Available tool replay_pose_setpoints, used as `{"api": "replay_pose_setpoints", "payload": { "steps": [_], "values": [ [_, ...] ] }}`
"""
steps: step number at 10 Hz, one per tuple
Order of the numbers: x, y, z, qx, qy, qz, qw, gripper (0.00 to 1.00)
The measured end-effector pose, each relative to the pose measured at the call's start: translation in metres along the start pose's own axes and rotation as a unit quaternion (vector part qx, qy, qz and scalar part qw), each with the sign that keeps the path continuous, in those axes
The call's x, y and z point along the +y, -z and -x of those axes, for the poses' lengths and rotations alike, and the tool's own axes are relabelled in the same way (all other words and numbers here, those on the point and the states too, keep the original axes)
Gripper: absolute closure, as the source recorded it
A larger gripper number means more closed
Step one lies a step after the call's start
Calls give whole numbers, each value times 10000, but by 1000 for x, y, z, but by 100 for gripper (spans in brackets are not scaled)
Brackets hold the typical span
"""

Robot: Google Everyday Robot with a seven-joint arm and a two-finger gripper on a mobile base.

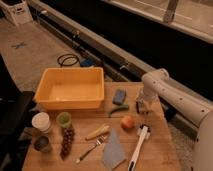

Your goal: Place eraser in table surface

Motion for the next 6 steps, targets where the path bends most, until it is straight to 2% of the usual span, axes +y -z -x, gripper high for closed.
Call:
{"api": "replay_pose_setpoints", "payload": {
  "steps": [1, 3, 5, 6],
  "values": [
    [0, -6, 2, -94, 30, 45, 9999, 37],
    [0, -14, 9, -265, 157, 107, 9995, 54],
    [3, -13, 11, -312, 230, 98, 9992, 77],
    [3, -12, 12, -316, 243, 92, 9992, 85]
  ]
}}
